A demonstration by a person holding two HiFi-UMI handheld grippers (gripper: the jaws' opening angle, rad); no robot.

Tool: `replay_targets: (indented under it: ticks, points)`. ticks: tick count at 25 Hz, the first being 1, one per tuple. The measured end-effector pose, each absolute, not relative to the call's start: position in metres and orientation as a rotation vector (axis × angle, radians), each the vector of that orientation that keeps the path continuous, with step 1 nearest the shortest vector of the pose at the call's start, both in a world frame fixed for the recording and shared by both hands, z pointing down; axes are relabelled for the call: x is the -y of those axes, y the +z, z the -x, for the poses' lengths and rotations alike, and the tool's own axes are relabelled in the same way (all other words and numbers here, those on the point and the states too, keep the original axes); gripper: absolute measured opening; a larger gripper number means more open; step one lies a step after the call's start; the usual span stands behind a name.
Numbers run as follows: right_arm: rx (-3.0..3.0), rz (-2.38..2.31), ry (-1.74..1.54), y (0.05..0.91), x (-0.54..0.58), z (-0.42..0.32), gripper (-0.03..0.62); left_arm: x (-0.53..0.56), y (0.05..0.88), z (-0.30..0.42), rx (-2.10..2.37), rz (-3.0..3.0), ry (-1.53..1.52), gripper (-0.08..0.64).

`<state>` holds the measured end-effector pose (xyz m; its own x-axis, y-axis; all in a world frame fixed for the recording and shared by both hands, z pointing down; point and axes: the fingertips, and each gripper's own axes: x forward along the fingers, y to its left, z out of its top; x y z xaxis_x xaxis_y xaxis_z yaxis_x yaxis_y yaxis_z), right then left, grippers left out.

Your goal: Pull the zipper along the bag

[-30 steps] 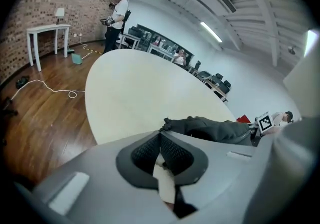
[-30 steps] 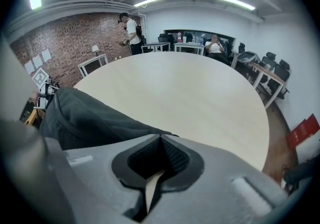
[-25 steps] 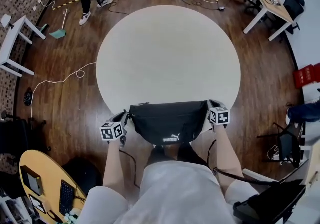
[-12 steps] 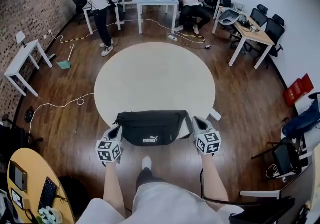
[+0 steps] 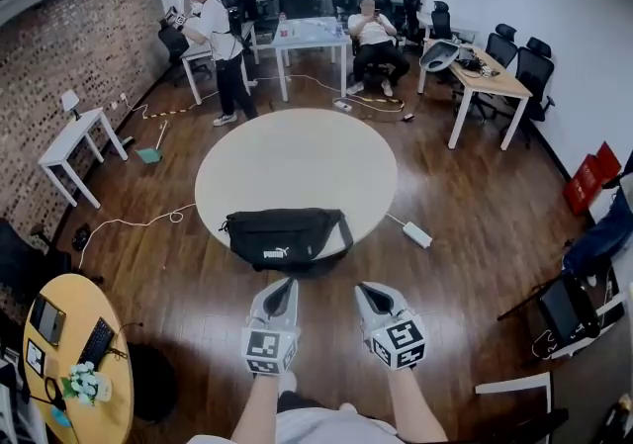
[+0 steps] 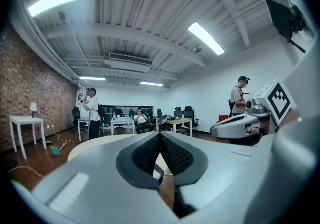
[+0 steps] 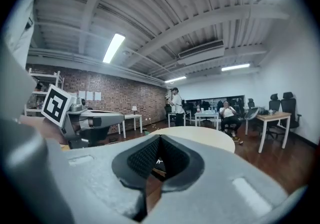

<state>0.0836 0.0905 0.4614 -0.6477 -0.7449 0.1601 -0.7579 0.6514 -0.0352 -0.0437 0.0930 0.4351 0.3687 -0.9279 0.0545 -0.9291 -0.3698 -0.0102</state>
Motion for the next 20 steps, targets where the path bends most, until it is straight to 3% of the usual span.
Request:
replay_targets:
  ticks: [9,20]
  points:
    - [2.846,-1.29,-0.061,0.372,-0.148,-0.048,-0.008,-0.162,0.378,0.068,1.816,-2.661,0.05,0.018]
    - [2.871,-1.195,-0.148,0.372,-0.178,0.058,-0.008,-0.193,0.374,0.165,1.92,-2.635,0.016,0.018]
